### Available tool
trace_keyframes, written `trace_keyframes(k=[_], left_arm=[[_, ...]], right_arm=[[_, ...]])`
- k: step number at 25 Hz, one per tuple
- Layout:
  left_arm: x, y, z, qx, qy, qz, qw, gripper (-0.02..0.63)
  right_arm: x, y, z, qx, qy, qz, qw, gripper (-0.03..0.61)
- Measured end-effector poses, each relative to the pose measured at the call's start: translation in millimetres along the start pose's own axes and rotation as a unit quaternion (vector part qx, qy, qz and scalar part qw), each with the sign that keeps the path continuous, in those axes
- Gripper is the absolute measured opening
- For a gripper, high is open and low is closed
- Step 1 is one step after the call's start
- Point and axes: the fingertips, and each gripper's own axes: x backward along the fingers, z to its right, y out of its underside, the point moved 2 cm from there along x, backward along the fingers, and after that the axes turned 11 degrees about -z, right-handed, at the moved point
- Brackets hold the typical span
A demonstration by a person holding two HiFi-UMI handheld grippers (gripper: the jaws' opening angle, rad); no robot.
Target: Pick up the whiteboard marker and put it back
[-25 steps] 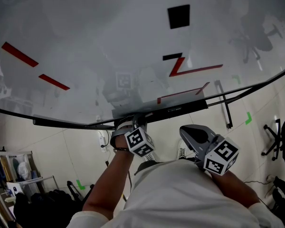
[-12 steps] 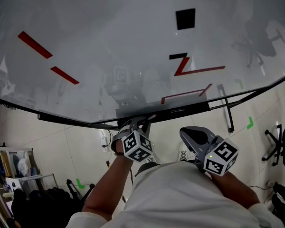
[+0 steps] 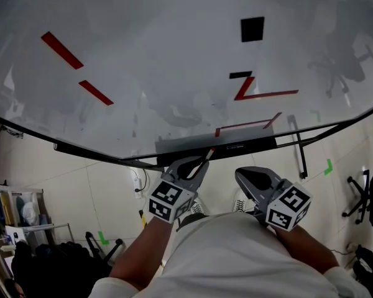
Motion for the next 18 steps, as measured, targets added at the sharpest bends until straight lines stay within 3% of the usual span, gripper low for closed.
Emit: trace_keyframes(k=[10,18], left_arm=[[26,-26,29,0.04,0.056,0.089,0.9937,0.054],[53,-32,45,0.088,0.098,0.127,0.9832,0.054]], right_arm=[[4,-2,4,-0.006,0.006,0.011,1.0,0.002],[10,-3,7,-0.013,0.014,0.022,1.0,0.002]])
